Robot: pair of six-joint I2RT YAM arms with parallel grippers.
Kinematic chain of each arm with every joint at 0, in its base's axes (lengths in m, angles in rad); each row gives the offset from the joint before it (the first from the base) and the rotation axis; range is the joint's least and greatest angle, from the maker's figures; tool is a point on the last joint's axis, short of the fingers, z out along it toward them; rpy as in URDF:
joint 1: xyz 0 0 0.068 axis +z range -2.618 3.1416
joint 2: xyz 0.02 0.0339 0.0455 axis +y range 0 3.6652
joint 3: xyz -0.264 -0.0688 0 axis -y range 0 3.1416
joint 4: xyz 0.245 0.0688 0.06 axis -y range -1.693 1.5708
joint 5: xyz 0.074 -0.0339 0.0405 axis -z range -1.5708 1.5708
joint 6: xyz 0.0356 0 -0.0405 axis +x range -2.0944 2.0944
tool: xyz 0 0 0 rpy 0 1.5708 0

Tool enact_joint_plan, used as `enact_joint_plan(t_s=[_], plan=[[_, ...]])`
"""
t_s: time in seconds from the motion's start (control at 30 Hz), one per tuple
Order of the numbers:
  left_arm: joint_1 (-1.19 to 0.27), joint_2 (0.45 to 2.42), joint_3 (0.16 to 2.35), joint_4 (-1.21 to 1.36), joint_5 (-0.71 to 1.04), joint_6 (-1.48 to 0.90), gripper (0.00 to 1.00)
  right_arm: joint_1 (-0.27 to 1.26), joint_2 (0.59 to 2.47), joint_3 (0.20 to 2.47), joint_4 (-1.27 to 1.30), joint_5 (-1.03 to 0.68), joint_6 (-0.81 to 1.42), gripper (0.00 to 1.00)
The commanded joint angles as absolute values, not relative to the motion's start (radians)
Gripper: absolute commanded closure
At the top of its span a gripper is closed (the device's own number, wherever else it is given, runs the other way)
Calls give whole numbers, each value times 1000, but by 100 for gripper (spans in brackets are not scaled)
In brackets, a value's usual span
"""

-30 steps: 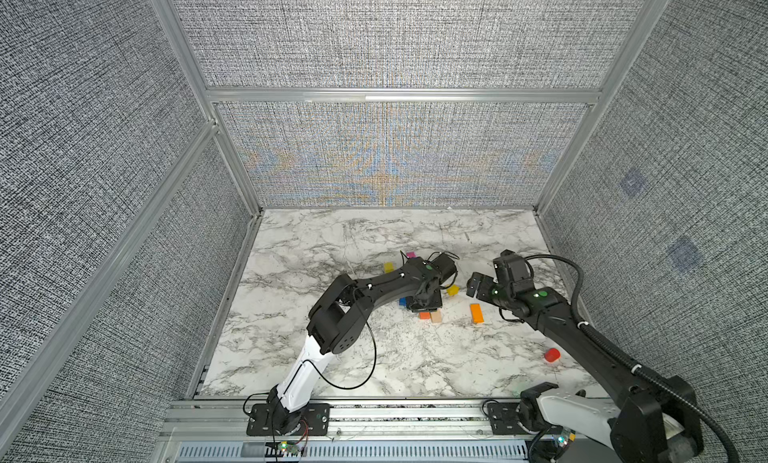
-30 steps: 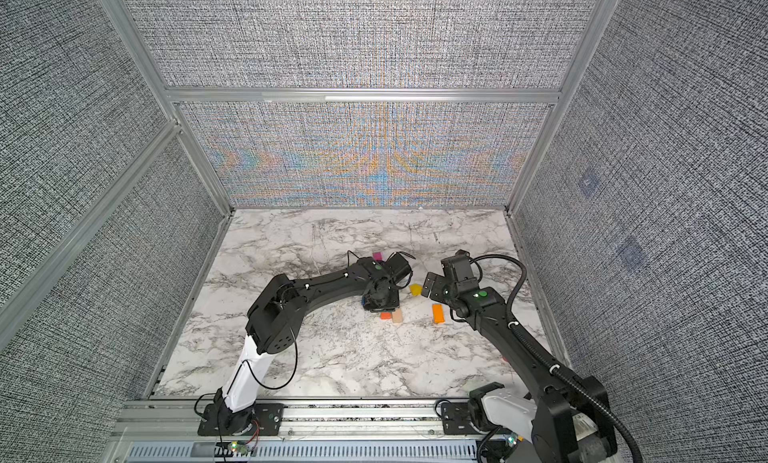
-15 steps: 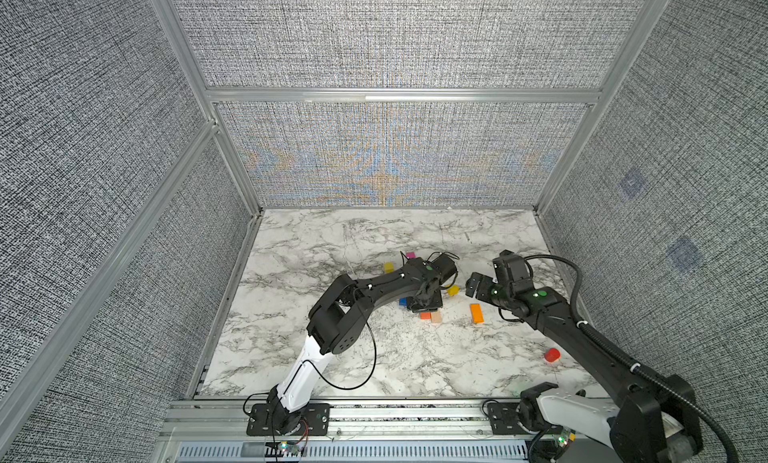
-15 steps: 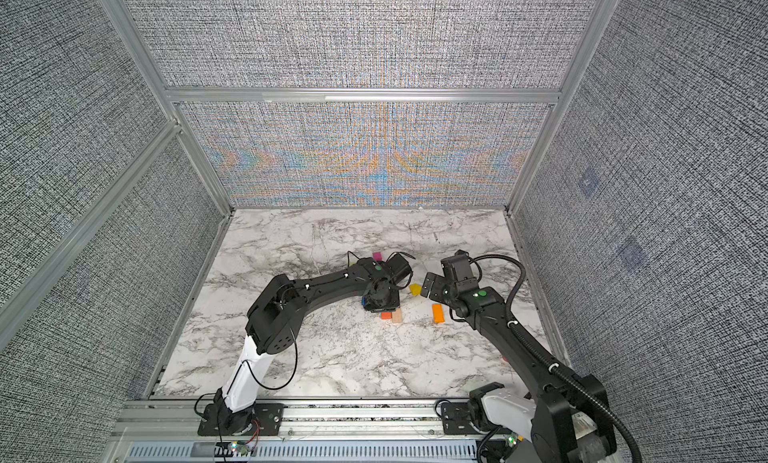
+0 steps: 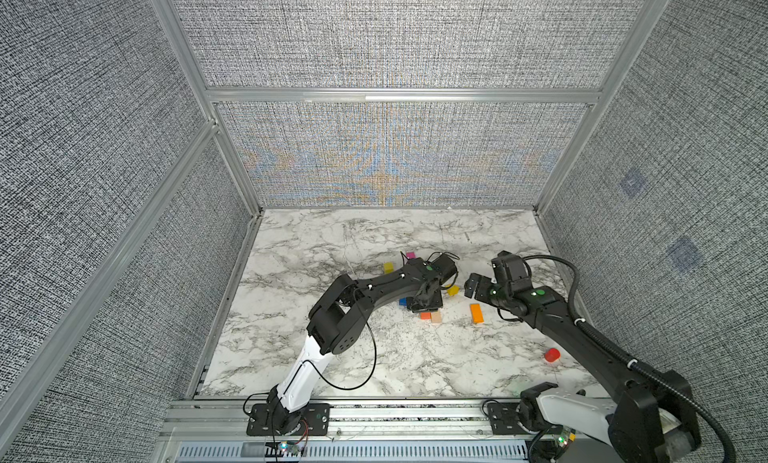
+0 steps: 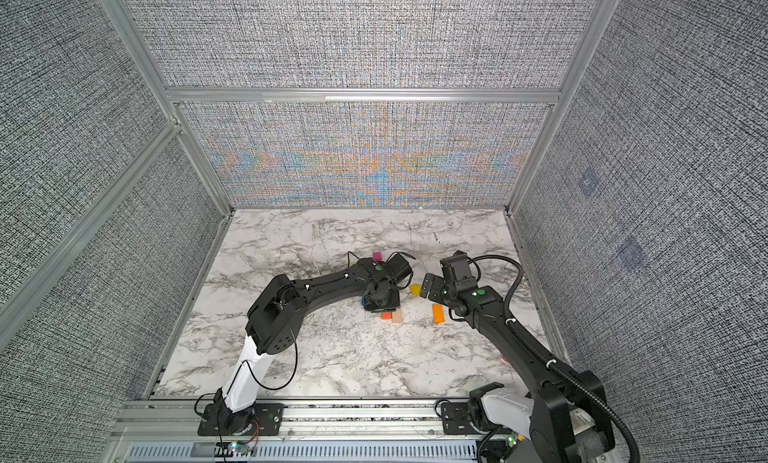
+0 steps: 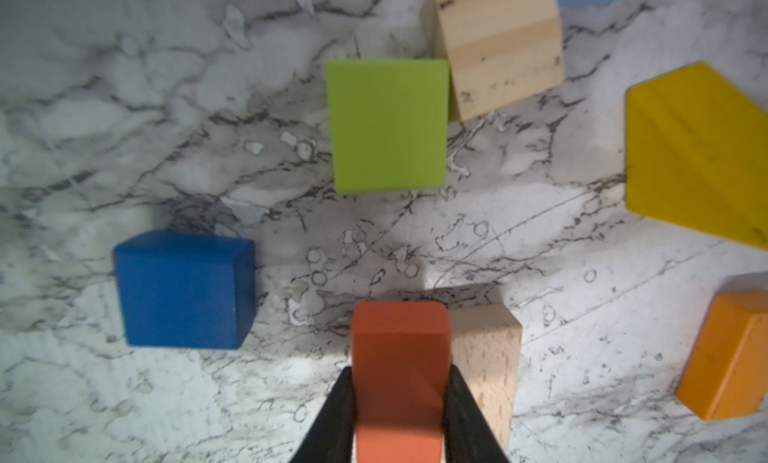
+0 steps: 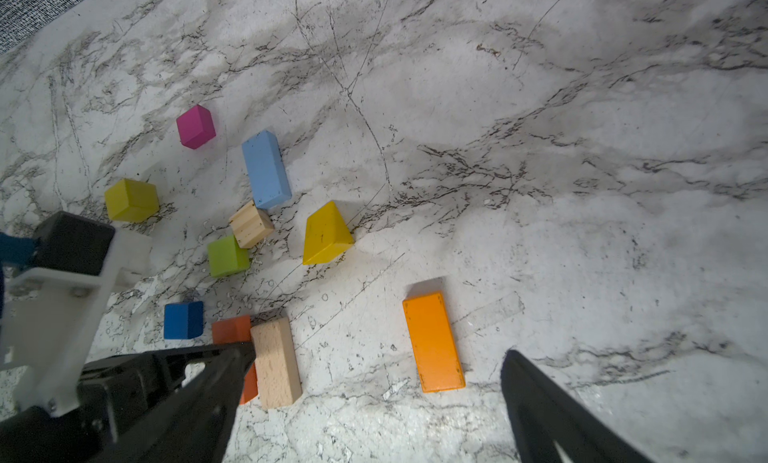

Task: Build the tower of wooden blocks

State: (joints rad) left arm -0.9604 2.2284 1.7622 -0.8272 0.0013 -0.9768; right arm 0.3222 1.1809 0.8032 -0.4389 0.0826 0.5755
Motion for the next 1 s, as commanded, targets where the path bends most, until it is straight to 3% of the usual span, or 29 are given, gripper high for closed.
enact_joint_plan(t_s=[0.0, 0.5, 0.6, 0.67, 0.8, 0.87, 0.97], plan=[[-965, 2232, 1756, -836, 0, -975, 61, 323, 1194, 827, -444, 51, 557, 1], [-963, 2147, 1759, -880, -64, -941, 40, 321, 1200, 824, -418, -76, 481, 1], [-960, 2107, 1742, -891, -82, -932, 37, 320, 1199, 825, -416, -110, 465, 5], [-954, 2074, 1712, -877, -82, -921, 37, 318, 1198, 827, -416, -141, 452, 15], [-931, 2011, 1636, -830, -59, -892, 44, 318, 1200, 823, -423, -199, 424, 48], [-916, 1991, 1581, -779, -27, -867, 64, 316, 1211, 819, -418, -243, 417, 65], [-905, 1934, 1510, -710, -21, -832, 91, 316, 1250, 816, -401, -348, 413, 81]])
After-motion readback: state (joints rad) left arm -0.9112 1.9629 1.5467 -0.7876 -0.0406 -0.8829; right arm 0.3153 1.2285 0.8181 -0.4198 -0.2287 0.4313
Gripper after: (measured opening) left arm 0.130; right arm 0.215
